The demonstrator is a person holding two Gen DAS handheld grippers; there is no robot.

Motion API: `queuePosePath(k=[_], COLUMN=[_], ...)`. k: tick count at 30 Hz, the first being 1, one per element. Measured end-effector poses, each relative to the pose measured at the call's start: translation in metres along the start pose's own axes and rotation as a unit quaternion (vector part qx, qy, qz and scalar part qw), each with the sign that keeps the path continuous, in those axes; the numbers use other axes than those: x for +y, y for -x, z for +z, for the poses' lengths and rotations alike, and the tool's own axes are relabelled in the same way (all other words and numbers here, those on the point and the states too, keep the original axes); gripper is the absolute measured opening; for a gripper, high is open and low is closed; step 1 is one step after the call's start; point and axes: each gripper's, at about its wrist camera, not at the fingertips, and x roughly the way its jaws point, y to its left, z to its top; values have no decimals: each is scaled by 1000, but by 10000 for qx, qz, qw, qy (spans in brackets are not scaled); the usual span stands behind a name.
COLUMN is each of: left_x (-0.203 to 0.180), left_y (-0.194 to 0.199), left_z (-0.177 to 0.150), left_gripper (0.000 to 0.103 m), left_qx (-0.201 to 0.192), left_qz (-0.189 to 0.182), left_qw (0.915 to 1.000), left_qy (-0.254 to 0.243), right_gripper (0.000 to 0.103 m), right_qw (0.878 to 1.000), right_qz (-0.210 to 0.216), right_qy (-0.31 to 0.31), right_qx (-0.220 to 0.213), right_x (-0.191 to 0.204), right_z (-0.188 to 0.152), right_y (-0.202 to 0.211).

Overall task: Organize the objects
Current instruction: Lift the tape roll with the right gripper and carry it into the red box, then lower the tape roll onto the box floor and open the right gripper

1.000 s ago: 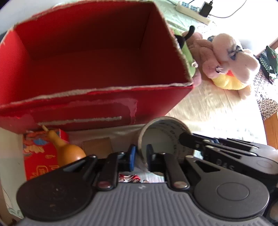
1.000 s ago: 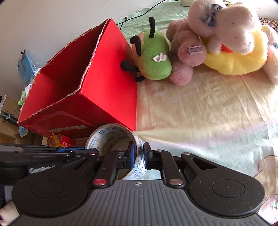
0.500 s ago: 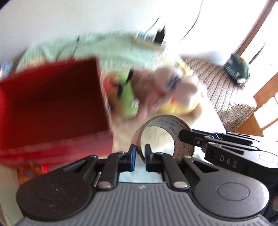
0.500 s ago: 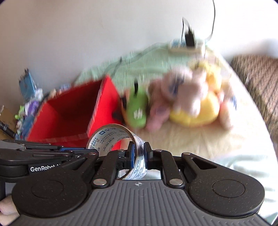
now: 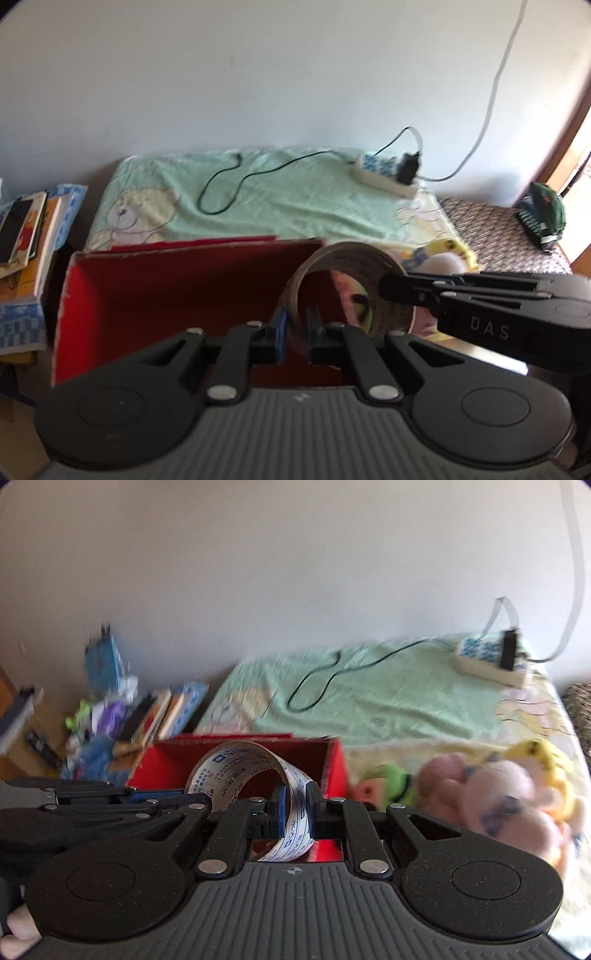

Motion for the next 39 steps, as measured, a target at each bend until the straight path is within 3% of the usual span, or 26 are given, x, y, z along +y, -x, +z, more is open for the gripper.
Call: queuePosePath(k=[4,9,17,27,29,33,39], left_x=[37,71,90,99,101,104,111], left_y=[-43,-94,-135,-149,-150,-146,-123], left_z=[-4,-9,-5,-1,-2,-3,0], left_gripper=[4,5,6,6,9,9,9], left_qx=[469,1029,1636,1823,1827,1766,1448], left_qz=[182,118,-246,-447,-518,-628,-739], left_qw=[9987,9943,9847,9784,9773,9774,9826], left_qy=[68,256,551,865,941,983,894], right_gripper=[13,13,11,14,18,37,34], right_qw=[9974,9882,9785,9796,9805,9847,9849], right_qz=[-171,-561,-950,-1033,-994,-973,-796], right_qy=[375,759,724,571,508,390,374], right_qx=[595,1203,1681,1624,1617,1396,1489], right_x=[24,40,35,35,35,35,41], right_z=[9,12,12,17,19,27,24], right_y=[-56,-112,-144,-150,-149,-138,-127])
